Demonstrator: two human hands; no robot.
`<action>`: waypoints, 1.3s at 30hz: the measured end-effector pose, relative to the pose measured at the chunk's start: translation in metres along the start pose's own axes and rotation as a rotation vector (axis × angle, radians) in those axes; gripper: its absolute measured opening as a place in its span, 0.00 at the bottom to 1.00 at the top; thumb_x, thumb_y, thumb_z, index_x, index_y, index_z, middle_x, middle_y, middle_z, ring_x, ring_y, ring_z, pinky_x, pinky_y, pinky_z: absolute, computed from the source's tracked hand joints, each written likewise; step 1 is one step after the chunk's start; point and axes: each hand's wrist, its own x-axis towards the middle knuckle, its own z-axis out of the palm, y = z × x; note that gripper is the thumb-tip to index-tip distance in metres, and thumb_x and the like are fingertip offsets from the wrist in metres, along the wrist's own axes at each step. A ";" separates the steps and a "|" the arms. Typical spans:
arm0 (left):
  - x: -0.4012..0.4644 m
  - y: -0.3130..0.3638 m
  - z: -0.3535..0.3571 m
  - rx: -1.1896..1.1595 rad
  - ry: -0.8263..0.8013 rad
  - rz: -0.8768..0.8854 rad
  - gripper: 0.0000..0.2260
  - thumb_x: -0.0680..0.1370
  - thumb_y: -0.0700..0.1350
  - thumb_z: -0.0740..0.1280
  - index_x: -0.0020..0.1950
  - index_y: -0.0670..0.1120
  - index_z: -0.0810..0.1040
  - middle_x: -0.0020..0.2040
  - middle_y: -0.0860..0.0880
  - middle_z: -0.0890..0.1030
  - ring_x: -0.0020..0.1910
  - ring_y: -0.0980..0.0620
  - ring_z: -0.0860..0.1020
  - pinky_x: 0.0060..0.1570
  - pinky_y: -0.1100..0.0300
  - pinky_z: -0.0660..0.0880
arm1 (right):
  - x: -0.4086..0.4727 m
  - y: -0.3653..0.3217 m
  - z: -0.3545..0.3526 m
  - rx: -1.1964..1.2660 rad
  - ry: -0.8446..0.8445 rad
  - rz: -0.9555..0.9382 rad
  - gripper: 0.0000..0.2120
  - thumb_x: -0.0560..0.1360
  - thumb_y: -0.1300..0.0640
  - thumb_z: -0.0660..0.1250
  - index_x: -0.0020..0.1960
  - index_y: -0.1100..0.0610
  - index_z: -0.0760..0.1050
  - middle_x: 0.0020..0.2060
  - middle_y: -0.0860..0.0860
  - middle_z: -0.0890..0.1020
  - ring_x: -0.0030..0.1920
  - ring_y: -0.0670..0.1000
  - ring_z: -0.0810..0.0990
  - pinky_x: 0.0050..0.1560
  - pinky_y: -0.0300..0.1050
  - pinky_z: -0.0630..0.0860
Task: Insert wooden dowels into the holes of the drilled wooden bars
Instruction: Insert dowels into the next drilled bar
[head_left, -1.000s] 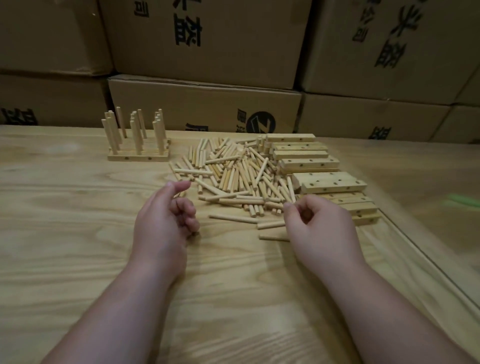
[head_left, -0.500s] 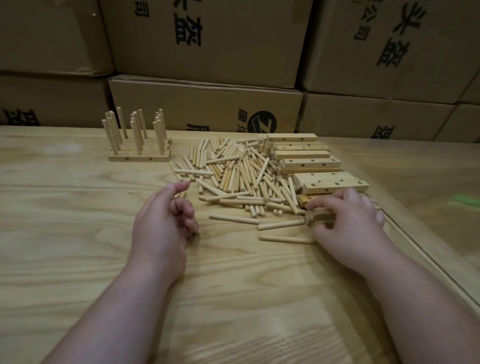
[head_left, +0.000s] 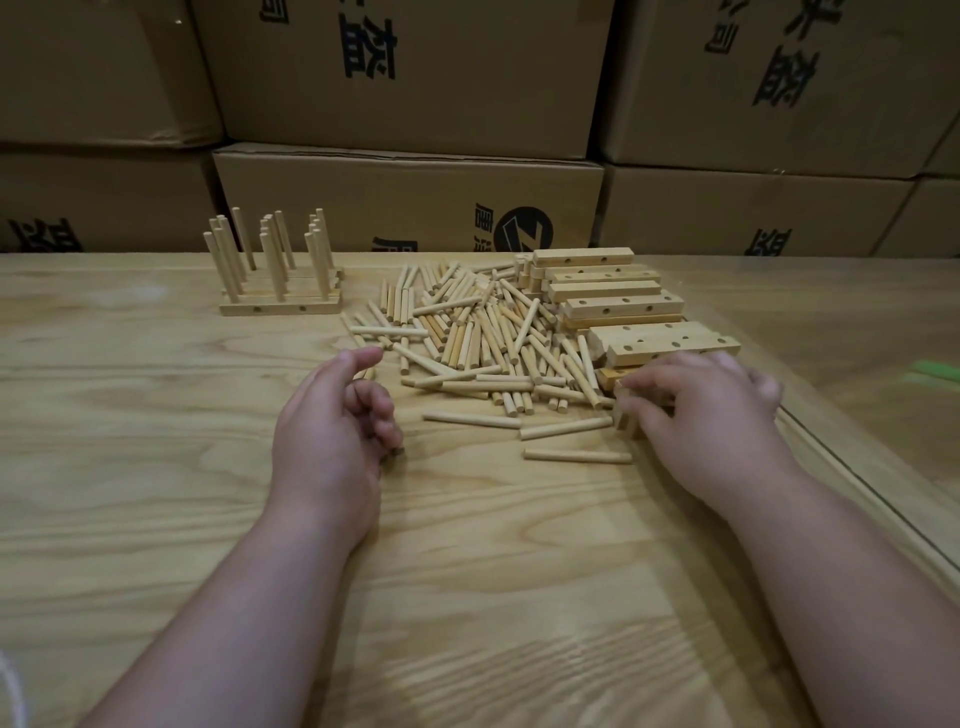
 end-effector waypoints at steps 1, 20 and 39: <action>0.000 0.000 0.000 -0.001 0.002 -0.001 0.10 0.83 0.49 0.61 0.52 0.47 0.80 0.28 0.51 0.73 0.25 0.54 0.67 0.31 0.57 0.64 | 0.000 0.000 0.000 0.010 0.042 -0.021 0.07 0.79 0.49 0.68 0.55 0.42 0.83 0.50 0.35 0.77 0.61 0.46 0.70 0.66 0.52 0.54; -0.020 -0.009 0.004 0.755 -0.434 0.579 0.22 0.73 0.46 0.78 0.63 0.64 0.80 0.55 0.55 0.78 0.45 0.51 0.77 0.41 0.63 0.76 | -0.026 -0.072 0.020 0.521 0.452 -0.764 0.09 0.79 0.67 0.67 0.56 0.68 0.81 0.52 0.60 0.82 0.55 0.56 0.80 0.57 0.53 0.77; -0.021 0.002 0.009 0.356 -0.094 0.236 0.18 0.69 0.50 0.75 0.56 0.47 0.84 0.45 0.50 0.88 0.41 0.50 0.87 0.40 0.62 0.82 | -0.005 -0.017 0.017 0.215 -0.257 -0.191 0.05 0.74 0.52 0.67 0.43 0.42 0.81 0.44 0.37 0.77 0.49 0.31 0.72 0.39 0.29 0.68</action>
